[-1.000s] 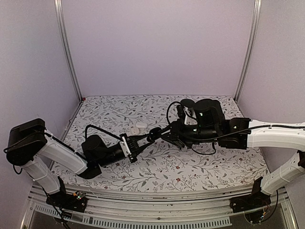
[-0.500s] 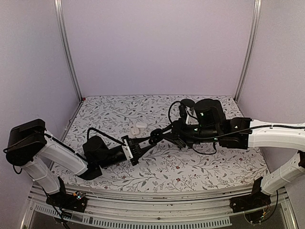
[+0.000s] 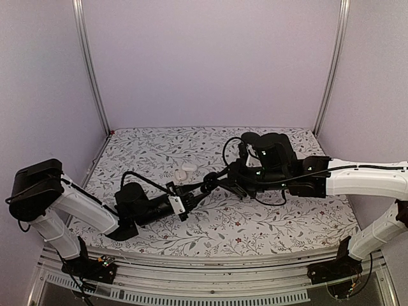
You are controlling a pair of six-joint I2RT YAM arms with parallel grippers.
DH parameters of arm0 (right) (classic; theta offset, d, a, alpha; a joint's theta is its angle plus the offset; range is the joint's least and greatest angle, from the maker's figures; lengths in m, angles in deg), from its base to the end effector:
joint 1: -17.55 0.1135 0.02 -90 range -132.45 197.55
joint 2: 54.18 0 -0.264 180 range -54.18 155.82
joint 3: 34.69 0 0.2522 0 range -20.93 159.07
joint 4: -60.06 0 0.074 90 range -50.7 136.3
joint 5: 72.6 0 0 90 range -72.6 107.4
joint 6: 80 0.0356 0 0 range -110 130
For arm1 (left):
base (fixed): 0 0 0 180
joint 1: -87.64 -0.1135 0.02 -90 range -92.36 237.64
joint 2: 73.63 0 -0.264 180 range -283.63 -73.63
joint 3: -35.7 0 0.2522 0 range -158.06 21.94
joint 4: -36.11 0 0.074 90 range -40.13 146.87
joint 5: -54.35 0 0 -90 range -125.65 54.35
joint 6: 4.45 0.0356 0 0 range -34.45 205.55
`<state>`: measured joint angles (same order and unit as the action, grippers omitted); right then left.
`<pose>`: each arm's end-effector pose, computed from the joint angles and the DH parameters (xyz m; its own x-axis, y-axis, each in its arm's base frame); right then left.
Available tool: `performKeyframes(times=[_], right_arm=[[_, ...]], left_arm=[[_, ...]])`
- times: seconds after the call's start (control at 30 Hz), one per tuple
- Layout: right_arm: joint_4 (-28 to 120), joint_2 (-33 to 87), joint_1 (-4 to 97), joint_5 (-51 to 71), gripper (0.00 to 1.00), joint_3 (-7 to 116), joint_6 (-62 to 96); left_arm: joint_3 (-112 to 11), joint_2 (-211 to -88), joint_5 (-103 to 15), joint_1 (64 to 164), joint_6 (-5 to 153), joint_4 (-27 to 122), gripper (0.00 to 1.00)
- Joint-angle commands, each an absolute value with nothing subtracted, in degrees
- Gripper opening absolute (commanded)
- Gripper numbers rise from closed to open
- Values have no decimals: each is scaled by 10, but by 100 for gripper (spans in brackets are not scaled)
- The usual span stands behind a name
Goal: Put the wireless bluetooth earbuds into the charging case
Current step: Pick up the left earbud from the right side groove of the charging case.
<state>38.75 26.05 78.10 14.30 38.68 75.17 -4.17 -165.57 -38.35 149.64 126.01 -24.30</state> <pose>0.1567 0.2815 0.2918 -0.9079 0.2353 -0.3470 -0.1643 0.5618 0.8108 0.1358 -0.2589 0.1943 0.6383 0.1802 -0.7484 0.6435 0.4086 0.6473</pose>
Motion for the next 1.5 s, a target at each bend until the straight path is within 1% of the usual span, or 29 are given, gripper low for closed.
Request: performKeyframes(times=[0.0, 0.23, 0.4, 0.5, 0.53, 0.73, 0.97, 1.17, 1.47], right_arm=[[410, 278, 780, 140, 28, 398, 765], [416, 291, 781, 135, 27, 401, 773], [418, 303, 781, 128, 21, 400, 776], [419, 308, 781, 127, 20, 400, 777], [419, 307, 781, 128, 16, 398, 777], [403, 296, 781, 144, 13, 395, 774], [369, 282, 781, 158, 8, 394, 748], [324, 272, 781, 167, 5, 408, 718], [270, 267, 781, 165, 4, 430, 670]], left_arm=[[-64, -1668, -396, 1517, 1271, -270, 0], [-71, -1685, -382, 1524, 1269, -287, 0], [-78, -1699, -359, 1529, 1272, -304, 0], [-82, -1704, -352, 1529, 1272, -308, 0], [-83, -1705, -350, 1530, 1272, -310, 0], [-79, -1707, -347, 1529, 1253, -317, 0], [-69, -1708, -374, 1512, 1185, -316, 0], [-60, -1716, -416, 1487, 1127, -322, 0], [-53, -1731, -476, 1452, 1057, -332, 0]])
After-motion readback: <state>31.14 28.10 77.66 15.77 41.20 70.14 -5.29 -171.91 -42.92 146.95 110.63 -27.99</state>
